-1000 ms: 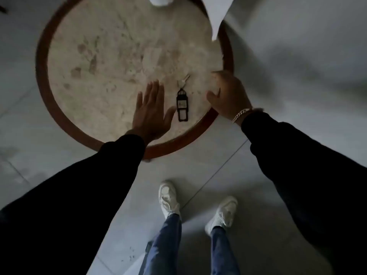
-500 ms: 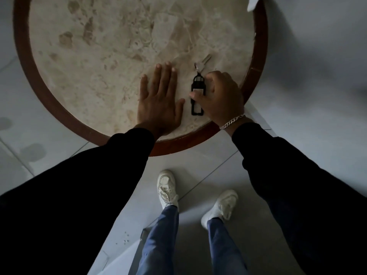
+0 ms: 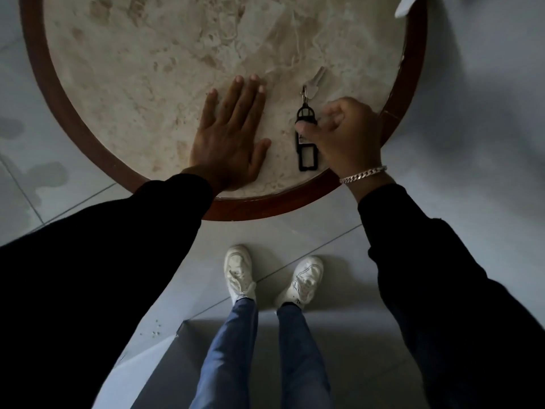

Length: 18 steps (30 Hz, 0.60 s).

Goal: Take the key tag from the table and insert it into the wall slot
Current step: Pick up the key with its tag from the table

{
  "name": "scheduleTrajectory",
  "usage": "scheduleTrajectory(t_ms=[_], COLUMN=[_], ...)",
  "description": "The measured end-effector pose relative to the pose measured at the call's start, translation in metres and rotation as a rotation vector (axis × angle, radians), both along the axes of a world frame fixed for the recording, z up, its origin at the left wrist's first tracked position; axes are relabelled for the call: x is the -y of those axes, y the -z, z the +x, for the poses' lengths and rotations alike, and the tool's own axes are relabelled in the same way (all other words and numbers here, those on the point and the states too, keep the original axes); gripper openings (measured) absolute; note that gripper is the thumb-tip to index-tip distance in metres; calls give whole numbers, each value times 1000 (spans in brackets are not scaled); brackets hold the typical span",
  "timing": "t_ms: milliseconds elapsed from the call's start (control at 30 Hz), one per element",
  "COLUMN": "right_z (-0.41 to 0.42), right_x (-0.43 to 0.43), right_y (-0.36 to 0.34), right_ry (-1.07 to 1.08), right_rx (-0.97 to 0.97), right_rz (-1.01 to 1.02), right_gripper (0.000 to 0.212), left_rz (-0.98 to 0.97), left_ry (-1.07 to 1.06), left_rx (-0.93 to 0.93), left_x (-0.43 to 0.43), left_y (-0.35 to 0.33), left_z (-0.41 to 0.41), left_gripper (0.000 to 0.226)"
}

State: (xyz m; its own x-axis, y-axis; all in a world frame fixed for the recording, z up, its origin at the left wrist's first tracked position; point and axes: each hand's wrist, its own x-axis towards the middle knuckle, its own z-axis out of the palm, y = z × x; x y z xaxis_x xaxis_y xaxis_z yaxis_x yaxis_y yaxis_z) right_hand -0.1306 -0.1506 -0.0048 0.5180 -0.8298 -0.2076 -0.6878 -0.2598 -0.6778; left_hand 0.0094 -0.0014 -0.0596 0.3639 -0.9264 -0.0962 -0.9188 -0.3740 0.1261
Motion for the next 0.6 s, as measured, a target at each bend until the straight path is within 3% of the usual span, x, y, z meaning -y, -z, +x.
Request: scheduleTrajectory(t_ms=[100,200,300,400,600], right_z=[5,9,6,0,-11], right_x=[3,8,12,13,8], right_y=[2,3,3,0,-26], right_ry=[-50,-25,41,143,226], right_rx=[-65,-84,-5,88,244], right_rz=[-1,48,277,524,746], right_gripper=[58,44,14,15,7], left_rz=[3,-1,-15,-24,30], left_ry=[7,-5,2,-3,-5], left_rx=[0,3,1,4,-36], left_x=[2,1,1,1,2], left_y=[1,1,3,4,-5], left_z=[-1,2,1,1,-1], left_gripper=[76,76,76,76,76])
